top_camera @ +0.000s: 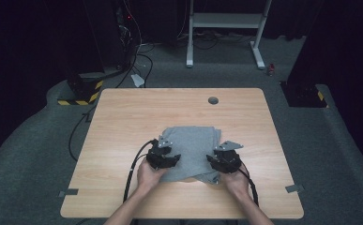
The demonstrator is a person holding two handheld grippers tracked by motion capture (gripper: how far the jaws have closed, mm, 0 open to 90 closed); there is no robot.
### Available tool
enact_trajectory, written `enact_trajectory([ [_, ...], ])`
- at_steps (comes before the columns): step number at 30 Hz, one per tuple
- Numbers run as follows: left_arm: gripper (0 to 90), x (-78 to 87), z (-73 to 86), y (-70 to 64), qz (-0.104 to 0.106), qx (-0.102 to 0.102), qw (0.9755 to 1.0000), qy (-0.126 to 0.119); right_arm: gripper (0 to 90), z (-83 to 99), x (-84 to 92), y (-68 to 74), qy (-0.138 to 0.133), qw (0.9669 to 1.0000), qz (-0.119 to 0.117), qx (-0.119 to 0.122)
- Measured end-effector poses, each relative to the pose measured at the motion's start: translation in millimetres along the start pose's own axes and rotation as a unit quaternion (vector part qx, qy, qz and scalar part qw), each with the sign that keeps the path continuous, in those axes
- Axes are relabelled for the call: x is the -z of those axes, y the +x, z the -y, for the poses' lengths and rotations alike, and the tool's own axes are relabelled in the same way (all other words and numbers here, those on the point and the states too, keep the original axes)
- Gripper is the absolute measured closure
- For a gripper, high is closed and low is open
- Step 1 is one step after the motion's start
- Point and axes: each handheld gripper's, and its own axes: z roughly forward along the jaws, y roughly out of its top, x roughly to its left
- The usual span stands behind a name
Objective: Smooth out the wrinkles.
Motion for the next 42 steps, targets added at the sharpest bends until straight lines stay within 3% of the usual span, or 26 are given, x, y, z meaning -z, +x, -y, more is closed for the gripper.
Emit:
enact_trajectory([
  [2, 47.3, -8.1, -6.6, 3.6, -0.002, 0.007, 1.0, -0.002, 58.4, -2.2, -8.1, -2.8, 0.011, 0.9999, 0.004, -0.006],
  [4, 47.0, -18.6, -18.1, 7.8, -0.006, 0.013, 0.9999, 0.0, 58.5, -8.4, -18.2, -8.7, 0.016, 0.9995, 0.026, -0.009],
  [6, 45.7, -25.3, -26.4, 10.0, -0.009, 0.021, 0.9997, -0.001, 58.0, -14.7, -24.2, -17.5, 0.018, 0.9988, 0.038, -0.026],
  [9, 44.0, -24.8, -32.1, 11.2, -0.007, 0.028, 0.9996, -0.005, 56.4, -18.6, -18.4, -24.8, 0.004, 0.9984, 0.035, -0.045],
  [13, 42.6, -11.1, -19.3, 2.1, 0.003, 0.006, 1.0, -0.004, 54.4, -4.6, 4.2, -12.8, -0.003, 0.9996, 0.019, -0.019],
  [15, 42.6, -3.5, -8.3, -3.0, 0.007, -0.006, 1.0, -0.001, 54.1, 10.8, 12.8, -2.9, 0.0, 1.0, 0.008, -0.005],
  [18, 43.2, 0.6, 6.4, -10.3, 0.008, -0.023, 0.9996, 0.016, 53.7, 28.6, 15.5, 8.0, 0.011, 0.9998, 0.008, 0.015],
  [20, 43.3, -2.7, 11.7, -12.7, 0.002, -0.032, 0.9992, 0.023, 53.5, 33.2, 13.7, 10.7, 0.012, 0.9997, 0.013, 0.015],
  [22, 43.5, -8.6, 9.4, -10.3, 0.004, -0.02, 0.9996, 0.021, 53.7, 30.6, 10.1, 9.5, 0.008, 0.9998, 0.016, 0.008],
  [27, 43.5, -24.5, -5.4, -3.8, -0.005, -0.02, 0.9996, 0.018, 53.5, 18.3, -2.6, -1.0, 0.015, 0.999, 0.043, -0.001],
  [30, 43.3, -30.8, -12.1, 3.7, -0.006, -0.002, 0.9999, 0.013, 53.2, 12.4, -8.6, -8.4, 0.018, 0.9987, 0.048, -0.006],
  [33, 42.6, -26.8, -10.4, 4.2, -0.006, 0.001, 0.9999, 0.014, 52.4, 10.0, -9.9, -11.8, 0.019, 0.9986, 0.046, -0.015],
  [42, 41.4, -6.7, 7.8, 3.7, -0.014, -0.018, 0.9997, 0.012, 51.8, 16.3, 1.6, -7.0, 0.007, 0.9992, 0.037, -0.011],
])
